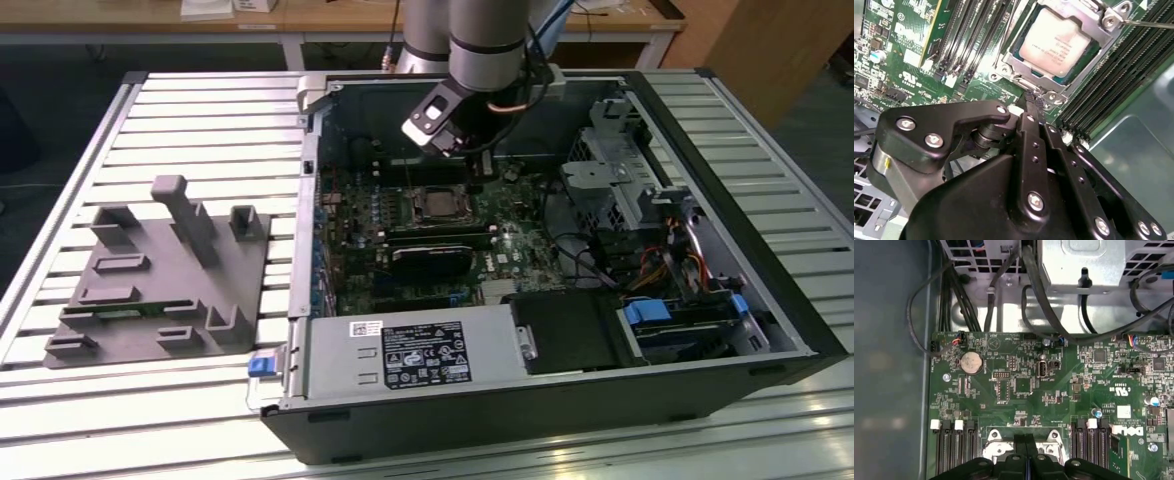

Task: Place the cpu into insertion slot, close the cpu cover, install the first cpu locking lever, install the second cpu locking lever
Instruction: 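Close the cpu cover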

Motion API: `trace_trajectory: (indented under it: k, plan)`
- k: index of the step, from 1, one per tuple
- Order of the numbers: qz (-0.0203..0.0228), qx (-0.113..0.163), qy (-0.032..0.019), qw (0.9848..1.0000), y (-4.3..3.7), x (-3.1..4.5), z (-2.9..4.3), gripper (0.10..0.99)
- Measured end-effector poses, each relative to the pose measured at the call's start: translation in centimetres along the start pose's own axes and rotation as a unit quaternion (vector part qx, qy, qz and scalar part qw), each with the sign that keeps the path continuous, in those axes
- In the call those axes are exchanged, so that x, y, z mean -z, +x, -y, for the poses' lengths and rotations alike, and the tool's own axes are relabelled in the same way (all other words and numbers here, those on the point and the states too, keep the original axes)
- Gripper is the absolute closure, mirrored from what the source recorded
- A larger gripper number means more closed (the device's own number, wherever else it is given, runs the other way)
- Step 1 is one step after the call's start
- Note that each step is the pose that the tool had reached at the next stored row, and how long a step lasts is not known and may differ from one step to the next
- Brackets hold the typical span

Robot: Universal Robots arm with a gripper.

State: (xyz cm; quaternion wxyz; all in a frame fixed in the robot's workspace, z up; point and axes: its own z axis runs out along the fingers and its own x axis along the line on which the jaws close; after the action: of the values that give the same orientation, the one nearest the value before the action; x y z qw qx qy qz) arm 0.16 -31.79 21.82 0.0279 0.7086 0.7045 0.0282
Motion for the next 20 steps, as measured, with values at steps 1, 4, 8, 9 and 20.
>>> trace_trajectory:
  k: [1,4,8,9,20]
  plan:
    - [-0.0001,0.0,-0.003,1.0,-0.04,-0.06,0.09,0.98]
    - [-0.0002,0.0,-0.006,1.0,-0.09,-0.14,0.67,0.98]
    - [-0.0002,0.0,-0.0059,1.0,-0.12,-0.1,1.73,0.98]
    - [-0.0003,0.0,-0.0059,1.0,-0.13,-0.09,1.95,0.98]
    - [-0.0004,0.0,0.0002,1.0,-0.14,-0.1,3.0,0.98]
